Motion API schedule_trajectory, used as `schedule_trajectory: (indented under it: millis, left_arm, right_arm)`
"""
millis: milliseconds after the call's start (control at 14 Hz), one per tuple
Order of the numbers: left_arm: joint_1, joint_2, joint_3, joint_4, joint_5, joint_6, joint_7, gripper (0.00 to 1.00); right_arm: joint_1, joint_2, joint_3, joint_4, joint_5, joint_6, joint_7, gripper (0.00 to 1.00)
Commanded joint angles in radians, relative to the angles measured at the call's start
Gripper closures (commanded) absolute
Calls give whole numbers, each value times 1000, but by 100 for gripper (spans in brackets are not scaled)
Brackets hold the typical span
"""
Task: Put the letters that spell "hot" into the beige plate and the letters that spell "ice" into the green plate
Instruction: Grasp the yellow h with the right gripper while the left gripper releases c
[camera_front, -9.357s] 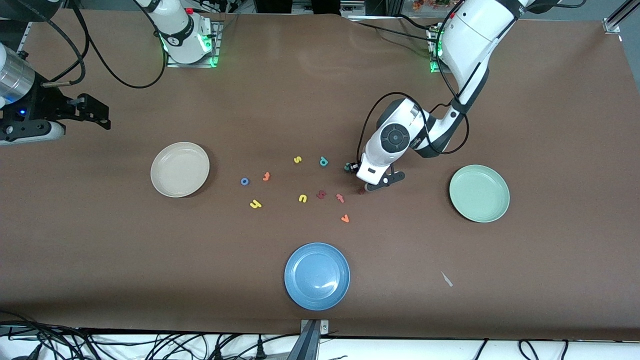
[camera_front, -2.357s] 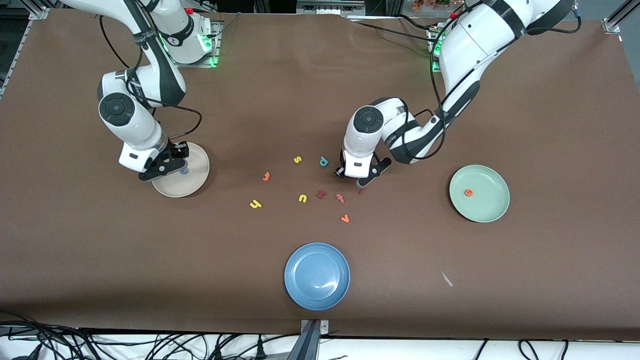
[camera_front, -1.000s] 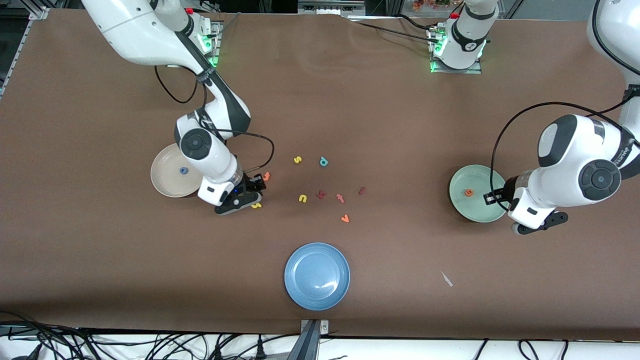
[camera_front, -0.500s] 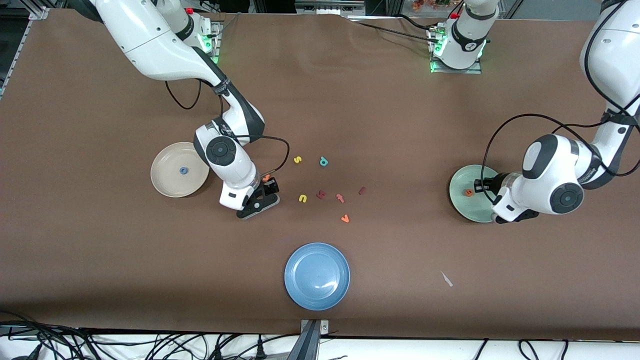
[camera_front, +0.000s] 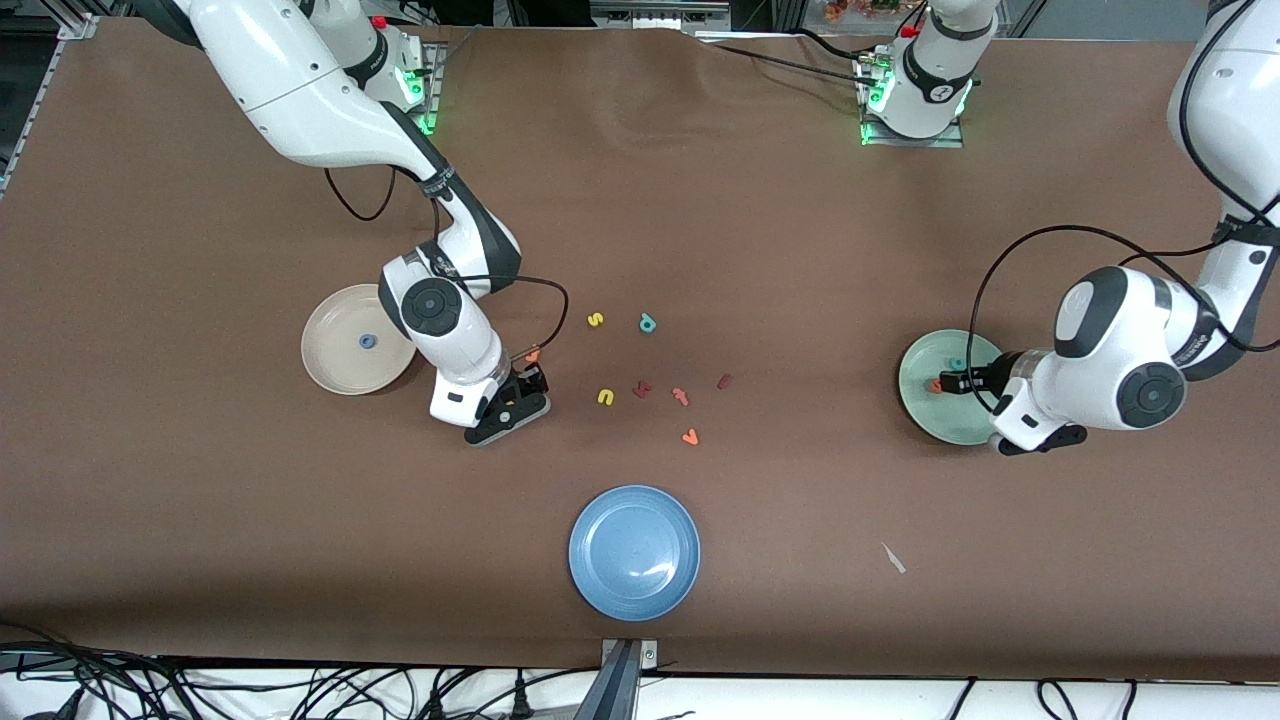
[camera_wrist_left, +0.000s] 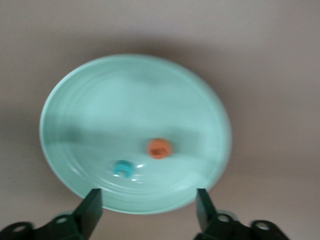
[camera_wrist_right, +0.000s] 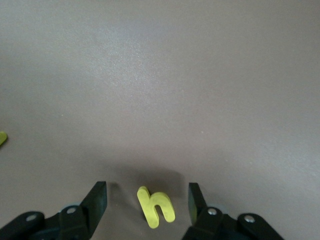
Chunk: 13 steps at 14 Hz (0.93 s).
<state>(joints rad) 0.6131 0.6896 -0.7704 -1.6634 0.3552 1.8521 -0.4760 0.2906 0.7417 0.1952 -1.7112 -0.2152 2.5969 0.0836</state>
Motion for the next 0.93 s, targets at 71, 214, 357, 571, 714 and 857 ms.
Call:
schedule_trajectory:
  millis: [71,214,357,571,714,857]
  left_arm:
    - [-103,-25,-64,53,-28,10,-188,4]
    - [-200,1,-56,82,-22,59,-307,10]
    - [-300,11,-28,91,-18,142,-380,12]
    - [-508,17,113,93,-19,217,-394,12]
    - [-664,36,254,94,-21,286,-398,16]
    - [-746,63,328,94,-24,328,-400,28]
  right_arm:
    - [4,25,-2,-27,-12,83,4,26]
    - [4,19,-2,-53,-12,89,7,26]
    - [2,4,-28,-74,-13,89,-2,28]
    - [2,-16,-39,-94,-13,86,-13,34]
    - [2,-16,-40,-102,-13,86,-15,45]
    - [2,-16,-45,-107,-13,86,-16,61]
